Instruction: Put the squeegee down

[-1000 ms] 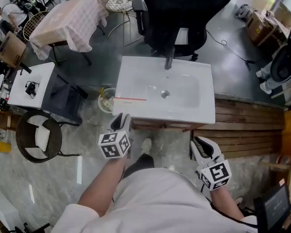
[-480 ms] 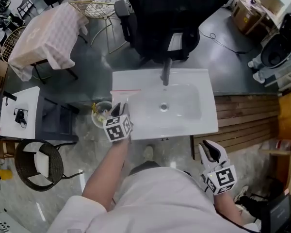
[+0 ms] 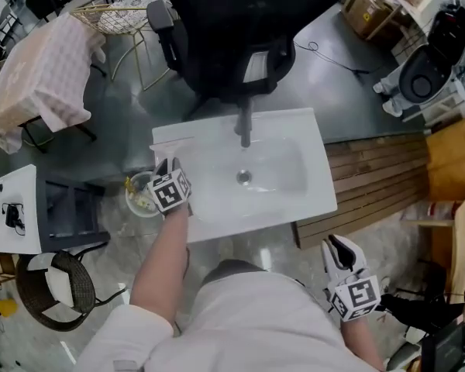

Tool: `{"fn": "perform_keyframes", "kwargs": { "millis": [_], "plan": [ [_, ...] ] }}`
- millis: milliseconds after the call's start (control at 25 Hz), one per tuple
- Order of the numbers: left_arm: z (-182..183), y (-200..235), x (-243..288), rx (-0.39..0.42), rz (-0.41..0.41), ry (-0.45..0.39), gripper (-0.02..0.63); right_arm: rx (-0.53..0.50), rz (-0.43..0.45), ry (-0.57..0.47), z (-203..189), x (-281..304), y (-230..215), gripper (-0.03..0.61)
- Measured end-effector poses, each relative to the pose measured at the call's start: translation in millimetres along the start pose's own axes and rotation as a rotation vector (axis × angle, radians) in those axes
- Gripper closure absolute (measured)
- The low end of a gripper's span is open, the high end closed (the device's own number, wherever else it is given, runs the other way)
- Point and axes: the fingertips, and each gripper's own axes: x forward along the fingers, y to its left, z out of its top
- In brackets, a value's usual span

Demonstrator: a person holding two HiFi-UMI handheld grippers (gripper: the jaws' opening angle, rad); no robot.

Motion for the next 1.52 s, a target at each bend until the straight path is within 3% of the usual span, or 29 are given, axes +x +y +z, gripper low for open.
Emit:
{"fn": "perform_keyframes", "kwargs": {
  "millis": [440, 680, 1320, 1520],
  "plan": [
    [-7.1, 3.7, 30.8, 0.055, 0.047, 0.015, 0.502, 0.025, -0.020, 0.029, -9.6, 0.5, -10.4, 0.529],
    [-3.1, 5.1, 21.1, 0.094, 0.080, -0.007, 0.433, 0.021, 0.003, 0.020, -13.5, -4.2, -8.6, 0.529],
    [-27.8, -46.5, -118.3, 0.108, 0.062, -0.100, 0.431, -0.040, 0.178, -0.066, -36.7, -41.8, -13.9, 0.529],
    [-49.7, -86.1, -185.3, 0.104, 0.009, -0.125, 0.486, -0.051, 0.241, -0.101, -48.2, -66.9, -14.7, 0.538]
  ]
}}
